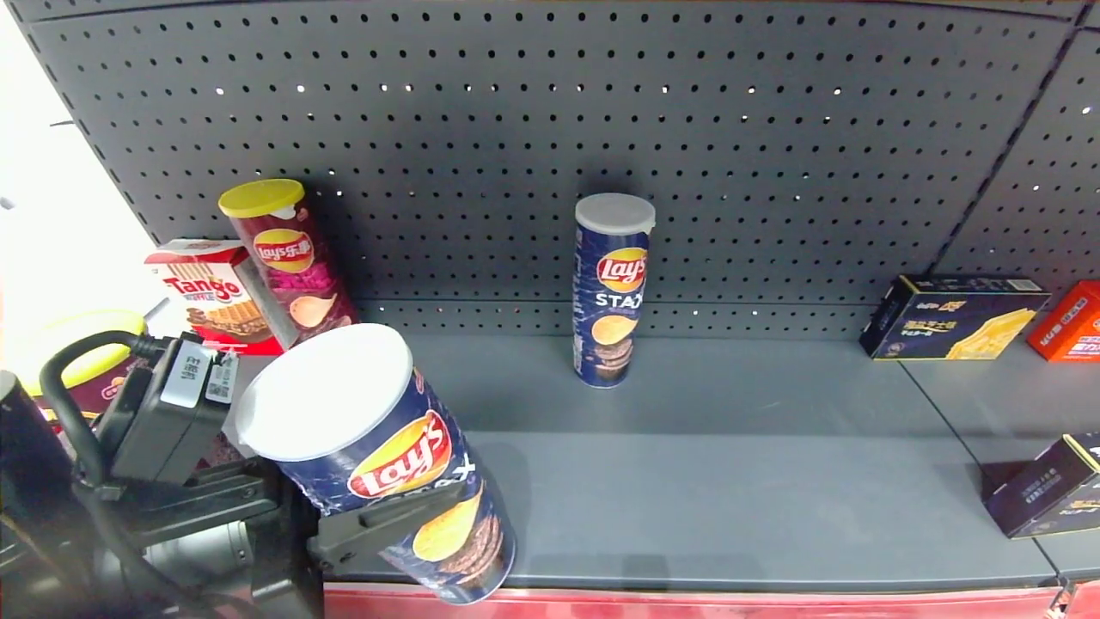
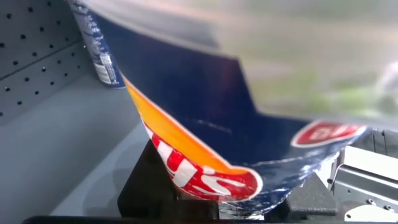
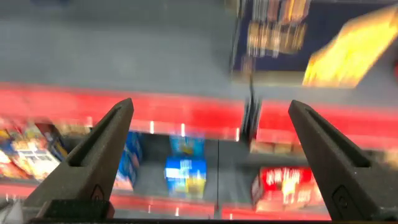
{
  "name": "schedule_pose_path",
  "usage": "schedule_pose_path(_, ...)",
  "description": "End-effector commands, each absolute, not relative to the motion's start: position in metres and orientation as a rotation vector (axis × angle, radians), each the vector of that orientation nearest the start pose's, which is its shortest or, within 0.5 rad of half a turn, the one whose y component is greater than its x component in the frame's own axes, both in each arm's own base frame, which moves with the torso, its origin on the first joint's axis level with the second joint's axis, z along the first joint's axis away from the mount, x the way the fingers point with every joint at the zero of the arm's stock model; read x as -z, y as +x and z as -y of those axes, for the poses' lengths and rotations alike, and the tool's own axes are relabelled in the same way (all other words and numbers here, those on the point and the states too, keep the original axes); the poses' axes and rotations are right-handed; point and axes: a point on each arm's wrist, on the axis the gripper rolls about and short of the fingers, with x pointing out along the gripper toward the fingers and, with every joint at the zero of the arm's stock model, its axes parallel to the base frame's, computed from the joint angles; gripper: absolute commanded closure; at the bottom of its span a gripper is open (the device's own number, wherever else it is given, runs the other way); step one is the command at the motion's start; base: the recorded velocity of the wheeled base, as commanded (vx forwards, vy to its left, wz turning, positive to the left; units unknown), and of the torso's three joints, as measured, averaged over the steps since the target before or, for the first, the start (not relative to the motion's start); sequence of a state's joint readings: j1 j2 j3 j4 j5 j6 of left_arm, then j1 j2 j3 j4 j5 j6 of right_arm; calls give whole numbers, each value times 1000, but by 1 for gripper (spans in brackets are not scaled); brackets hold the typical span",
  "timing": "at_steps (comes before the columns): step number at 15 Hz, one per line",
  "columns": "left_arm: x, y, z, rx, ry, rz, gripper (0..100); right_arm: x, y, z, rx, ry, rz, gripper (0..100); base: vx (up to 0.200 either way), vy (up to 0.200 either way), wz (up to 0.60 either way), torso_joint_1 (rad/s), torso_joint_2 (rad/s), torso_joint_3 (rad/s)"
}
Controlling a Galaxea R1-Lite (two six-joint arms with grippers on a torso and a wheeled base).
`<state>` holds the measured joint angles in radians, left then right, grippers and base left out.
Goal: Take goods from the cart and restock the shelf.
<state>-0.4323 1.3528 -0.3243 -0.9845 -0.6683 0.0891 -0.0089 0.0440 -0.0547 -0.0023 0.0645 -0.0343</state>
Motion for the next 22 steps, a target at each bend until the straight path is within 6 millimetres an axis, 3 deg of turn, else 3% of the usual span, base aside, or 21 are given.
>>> schedule_pose_path(1,-175,169,94,1103,72,-15,100,-153,-3,-3,-96,-48,-49,0,0,0,0,0,0,0)
schedule_pose_path(5,-180,176,97,1102,75,7,100,-204,12,-5,-248,-75,-15,0,0,0,0,0,0,0)
schedule_pose_path(8,-184,178,97,1094,77,20,100,-230,46,-13,-385,-76,-36,0,0,0,0,0,0,0)
schedule_pose_path(9,-184,178,97,1093,77,21,100,-231,48,-14,-391,-76,-39,0,0,0,0,0,0,0)
schedule_pose_path(10,-187,180,97,1091,78,31,100,-244,72,-24,-463,-81,-78,0,0,0,0,0,0,0)
schedule_pose_path(15,-195,183,95,1047,75,4,100,-254,142,-57,-562,-82,-59,0,0,0,0,0,0,0)
schedule_pose_path(22,-203,177,84,1011,66,-67,100,-260,198,-86,-819,-107,-84,0,0,0,0,0,0,0)
